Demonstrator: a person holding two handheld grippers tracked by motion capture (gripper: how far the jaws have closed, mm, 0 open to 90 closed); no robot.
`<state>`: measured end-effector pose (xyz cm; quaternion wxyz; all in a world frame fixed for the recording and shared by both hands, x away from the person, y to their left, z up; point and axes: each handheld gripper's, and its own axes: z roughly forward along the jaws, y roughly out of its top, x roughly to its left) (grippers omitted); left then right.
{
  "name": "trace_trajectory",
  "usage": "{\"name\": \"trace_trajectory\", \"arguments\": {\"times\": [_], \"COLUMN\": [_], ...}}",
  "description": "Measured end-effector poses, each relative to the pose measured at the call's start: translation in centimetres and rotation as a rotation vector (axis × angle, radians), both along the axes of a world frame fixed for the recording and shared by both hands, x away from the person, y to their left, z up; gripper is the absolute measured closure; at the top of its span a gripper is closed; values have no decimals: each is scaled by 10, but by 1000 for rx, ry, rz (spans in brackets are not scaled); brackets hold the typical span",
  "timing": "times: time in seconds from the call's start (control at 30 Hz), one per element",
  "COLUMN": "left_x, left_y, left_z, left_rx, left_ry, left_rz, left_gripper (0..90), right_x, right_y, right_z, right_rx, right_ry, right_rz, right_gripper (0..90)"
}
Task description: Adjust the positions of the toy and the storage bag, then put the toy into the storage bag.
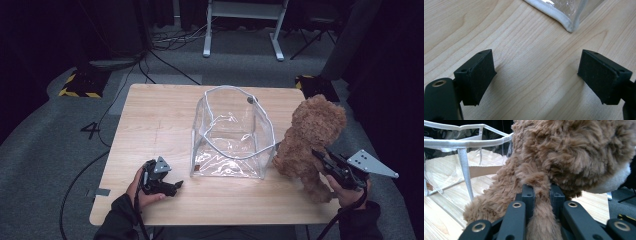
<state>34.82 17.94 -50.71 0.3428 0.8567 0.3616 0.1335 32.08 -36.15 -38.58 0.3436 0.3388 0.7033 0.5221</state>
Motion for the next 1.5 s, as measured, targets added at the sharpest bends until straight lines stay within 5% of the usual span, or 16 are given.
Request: {"name": "trace_trajectory", "arguments": {"times": [1.5], "left_x": [0], "left_y": [0], "left_z": [0], "left_rx": [1], "left_ry": [-1], "left_rz": [1], "left_gripper": [139], "right_x": [8], "right_y": [4], "right_z": [28], "right_rx": [-24], "right_ry": [-46], "right_rz": [-2], "right_gripper": [824]}}
